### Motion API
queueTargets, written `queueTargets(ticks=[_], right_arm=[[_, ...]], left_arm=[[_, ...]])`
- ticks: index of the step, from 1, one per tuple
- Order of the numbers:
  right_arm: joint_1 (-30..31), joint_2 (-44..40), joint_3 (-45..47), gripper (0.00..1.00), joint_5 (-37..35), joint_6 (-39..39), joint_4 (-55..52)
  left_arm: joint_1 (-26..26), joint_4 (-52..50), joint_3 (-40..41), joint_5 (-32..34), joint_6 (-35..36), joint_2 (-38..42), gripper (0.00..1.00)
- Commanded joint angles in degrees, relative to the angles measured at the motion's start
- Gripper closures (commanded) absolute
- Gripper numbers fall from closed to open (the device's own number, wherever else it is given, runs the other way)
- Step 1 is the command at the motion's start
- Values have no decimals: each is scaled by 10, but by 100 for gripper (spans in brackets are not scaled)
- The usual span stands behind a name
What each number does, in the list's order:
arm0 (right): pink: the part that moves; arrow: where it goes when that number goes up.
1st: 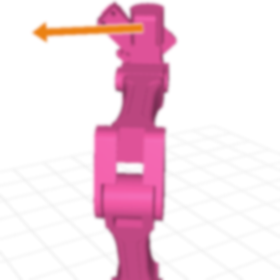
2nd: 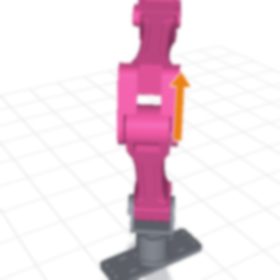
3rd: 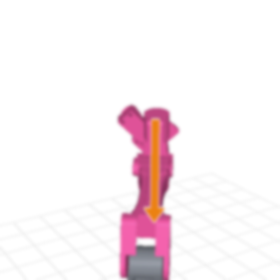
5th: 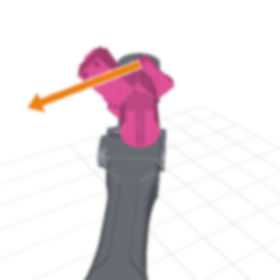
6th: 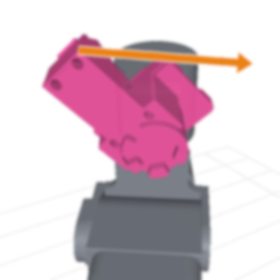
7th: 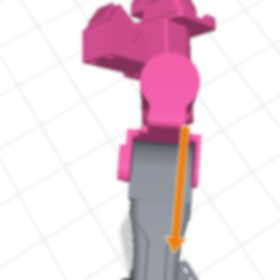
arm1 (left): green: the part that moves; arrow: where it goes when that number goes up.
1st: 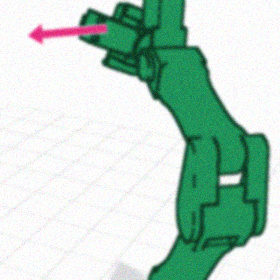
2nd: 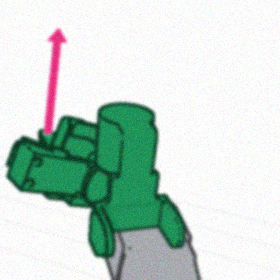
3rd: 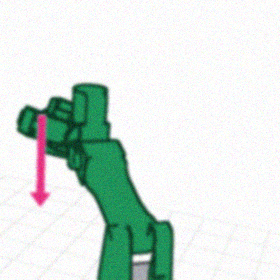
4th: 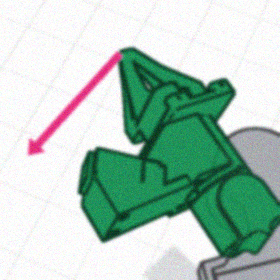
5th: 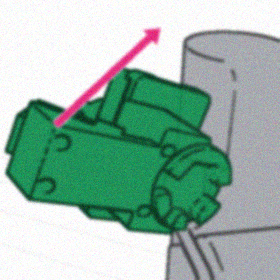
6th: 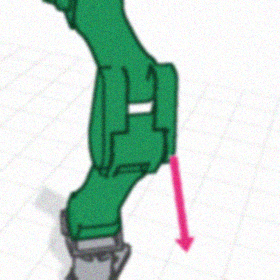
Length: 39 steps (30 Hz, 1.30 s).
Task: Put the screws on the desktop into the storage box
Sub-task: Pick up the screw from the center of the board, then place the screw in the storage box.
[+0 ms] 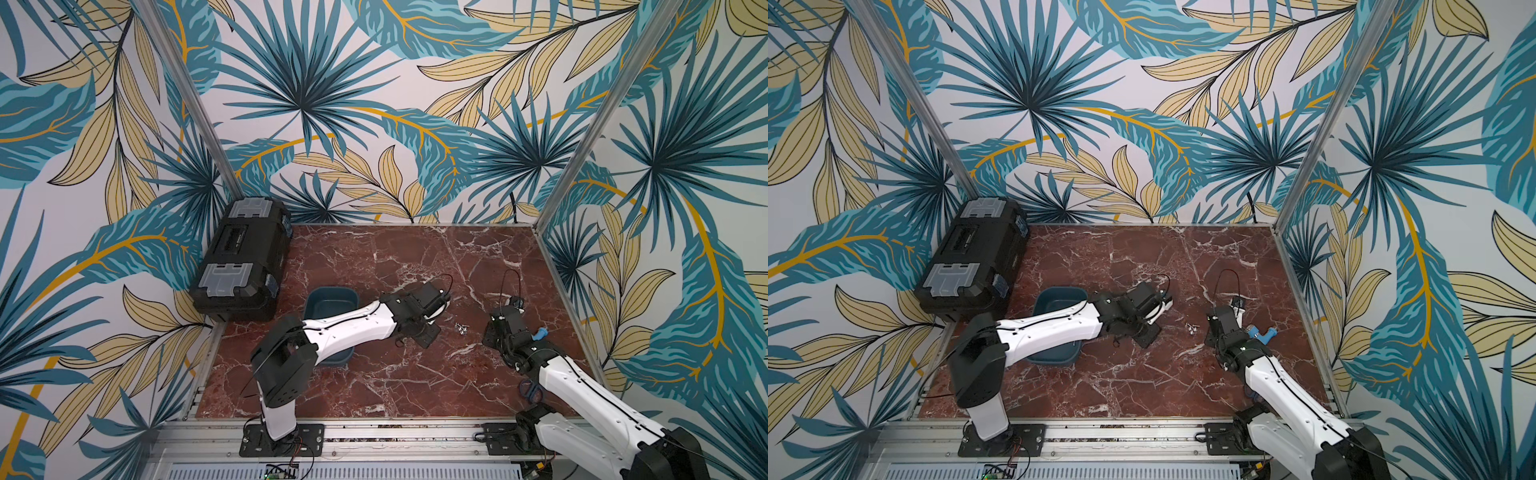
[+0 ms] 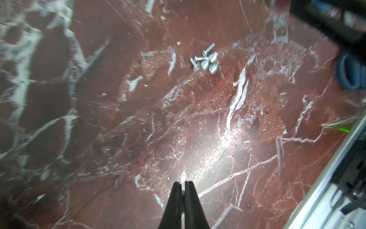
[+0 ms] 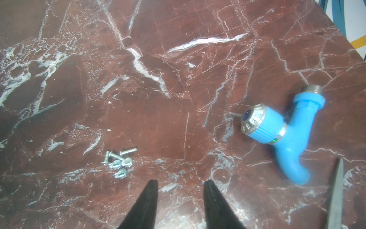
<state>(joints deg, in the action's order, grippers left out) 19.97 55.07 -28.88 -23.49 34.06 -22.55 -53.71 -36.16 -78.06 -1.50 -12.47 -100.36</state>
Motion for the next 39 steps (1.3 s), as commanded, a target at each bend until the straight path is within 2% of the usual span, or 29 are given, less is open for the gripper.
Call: queueTargets(ticks=[1, 5, 8, 14, 19, 21, 24, 25, 26, 28, 34, 39], right_arm=[[-1, -5, 3, 57, 2, 3, 0], [-1, -5, 4, 57, 4, 3, 0], [-2, -1, 2, 57, 8, 1, 2], [-1, 16, -5, 57, 13, -1, 2], [-1, 26, -9, 57, 18, -2, 0], [-1, 29, -10, 57, 20, -3, 0], [-1, 32, -13, 57, 21, -5, 0], [-1, 34, -13, 56, 24, -6, 0], [-1, 36, -14, 56, 25, -8, 0], [-1, 40, -18, 56, 31, -12, 0], [-1, 52, -41, 56, 77, -31, -9], [0, 124, -117, 57, 146, -46, -69]], left_arm=[[34, -29, 38, 14, -23, 65, 100], [99, -66, 79, 51, -46, 134, 100], [147, -114, 98, 92, -79, 153, 100], [224, -114, 162, 62, -109, 173, 100], [252, -106, 178, 41, -112, 153, 100], [257, -113, 176, 48, -114, 148, 84], [266, -119, 174, 44, -114, 152, 47], [267, -124, 172, 44, -114, 156, 38], [268, -130, 170, 44, -114, 163, 34], [269, -147, 160, 48, -111, 182, 30], [269, -201, 136, 41, -86, 271, 29], [269, -232, 157, 49, -54, 364, 28]])
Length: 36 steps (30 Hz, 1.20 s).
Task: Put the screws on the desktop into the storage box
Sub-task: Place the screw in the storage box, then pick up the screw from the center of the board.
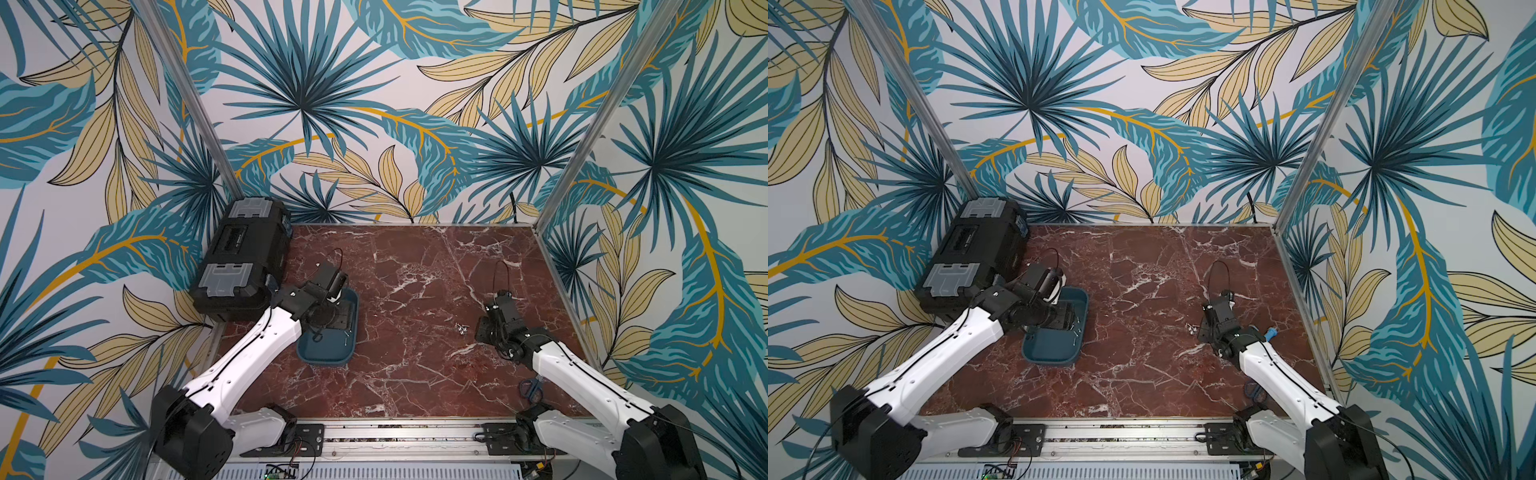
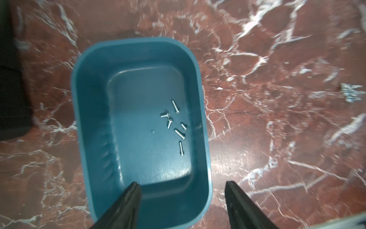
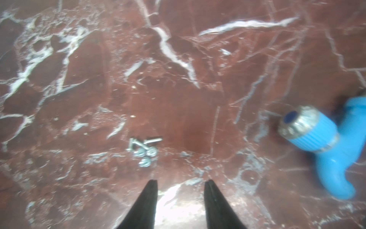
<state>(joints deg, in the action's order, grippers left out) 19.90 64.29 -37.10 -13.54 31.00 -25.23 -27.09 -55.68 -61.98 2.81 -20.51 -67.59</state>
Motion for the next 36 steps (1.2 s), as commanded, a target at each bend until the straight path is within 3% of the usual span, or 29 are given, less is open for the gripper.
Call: queueTargets(ticks=[1, 9, 27, 36], right_arm=[[1, 53, -49, 57, 55, -15, -58], [9, 171, -114, 63, 80, -18, -93], [8, 285, -171, 72, 46, 2, -90], [8, 298, -171, 77, 44, 8, -77]], left_arm=[[3, -41, 4, 13, 31, 54, 28], [2, 15, 64, 30, 35, 169, 19], [2, 8, 60, 29, 33, 156, 18], [1, 8, 60, 48, 33, 152, 18]])
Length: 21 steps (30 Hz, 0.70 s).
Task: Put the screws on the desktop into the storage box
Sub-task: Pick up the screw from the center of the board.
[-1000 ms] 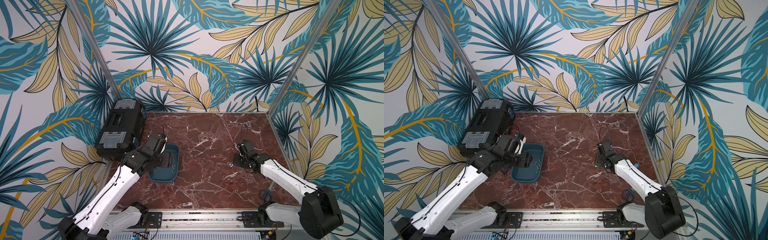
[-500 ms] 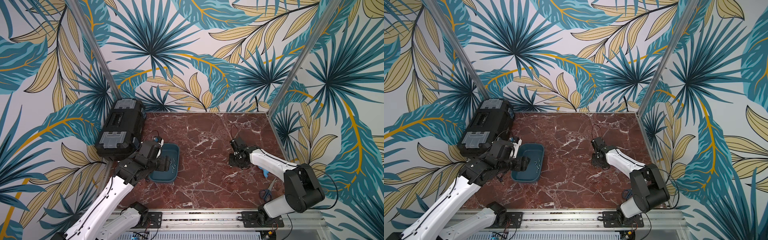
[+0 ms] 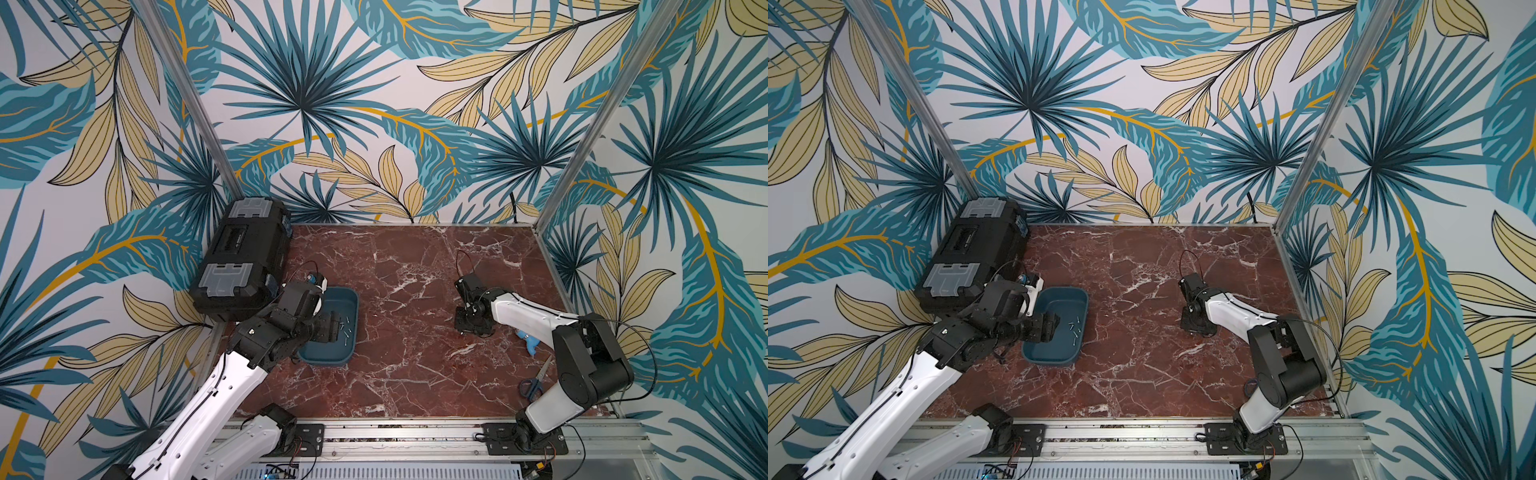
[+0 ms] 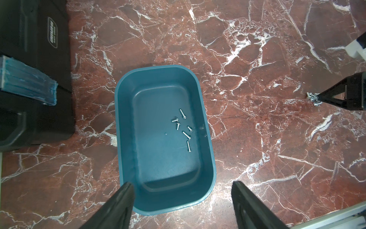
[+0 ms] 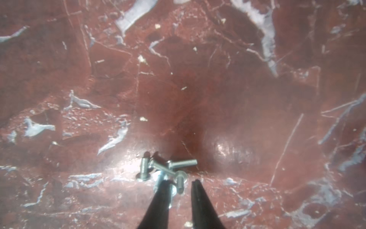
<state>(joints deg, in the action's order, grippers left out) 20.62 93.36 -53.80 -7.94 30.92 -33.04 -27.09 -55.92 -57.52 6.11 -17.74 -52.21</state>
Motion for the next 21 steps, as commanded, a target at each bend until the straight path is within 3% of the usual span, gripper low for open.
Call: queueTargets(ticks=[1, 10, 21], right_arm=[[1, 8, -4, 78, -12, 9, 2], [-1, 19, -2, 81, -10, 10, 9], [-1, -15, 3, 100, 2, -1, 4]], left_arm=[[2, 11, 16, 16, 5, -2, 18], [2, 10, 15, 17, 5, -5, 18], [2, 10, 15, 20, 4, -5, 18]])
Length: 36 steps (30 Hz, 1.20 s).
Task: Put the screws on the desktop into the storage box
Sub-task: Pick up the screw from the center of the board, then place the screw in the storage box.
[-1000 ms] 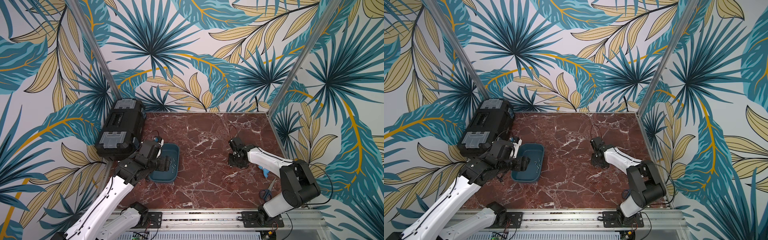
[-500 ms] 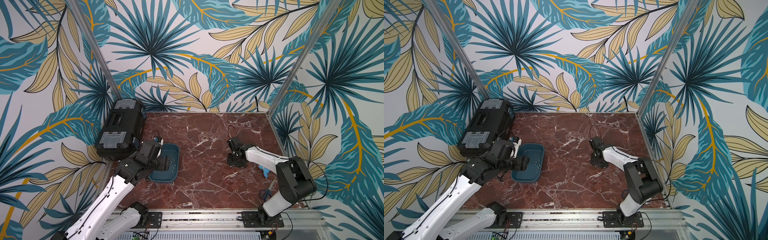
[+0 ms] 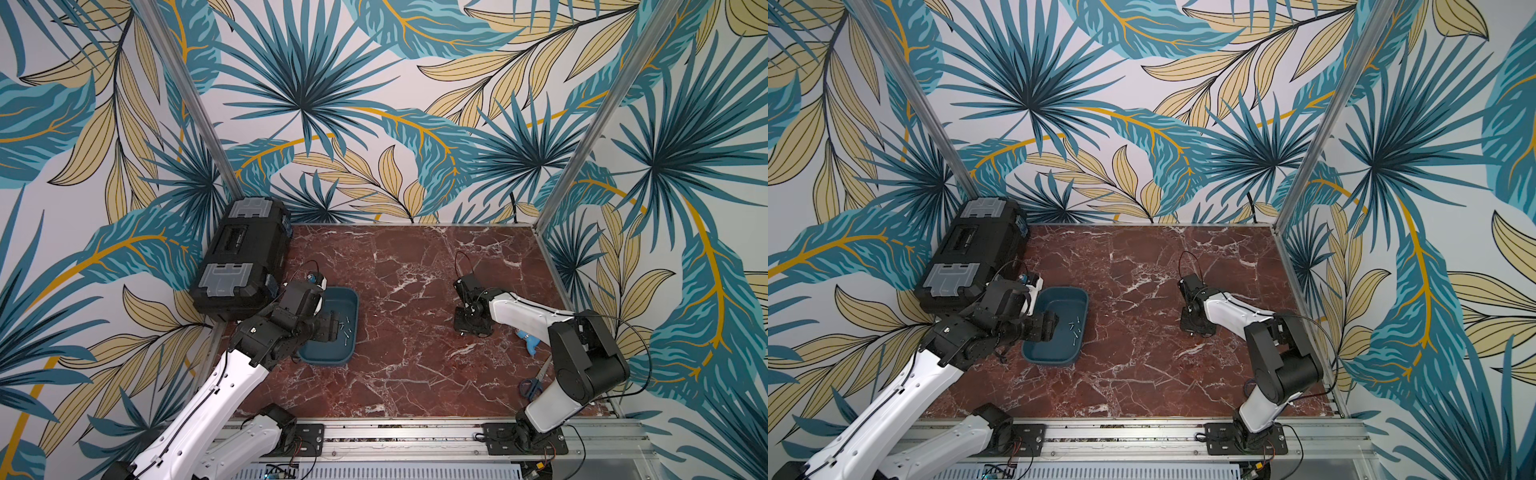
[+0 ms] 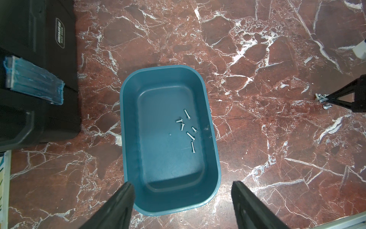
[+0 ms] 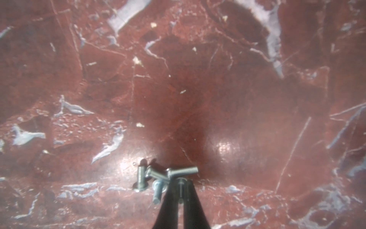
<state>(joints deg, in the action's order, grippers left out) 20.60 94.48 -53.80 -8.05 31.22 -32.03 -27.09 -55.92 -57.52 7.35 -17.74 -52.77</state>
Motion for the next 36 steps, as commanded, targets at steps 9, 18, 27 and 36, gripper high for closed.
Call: queueTargets(ticks=[9, 18, 27, 36], right_arm=[[20, -171, 47, 100, 191, -49, 89], [238, -54, -36, 100, 248, 86, 316], [323, 147, -215, 100, 224, 117, 300], [324, 147, -259, 57, 177, 59, 231]], left_arm=[[2, 10, 15, 13, 3, 2, 18], [1, 5, 12, 27, 0, 3, 18], [2, 4, 14, 38, -5, 10, 18], [2, 2, 12, 37, -5, 12, 18]])
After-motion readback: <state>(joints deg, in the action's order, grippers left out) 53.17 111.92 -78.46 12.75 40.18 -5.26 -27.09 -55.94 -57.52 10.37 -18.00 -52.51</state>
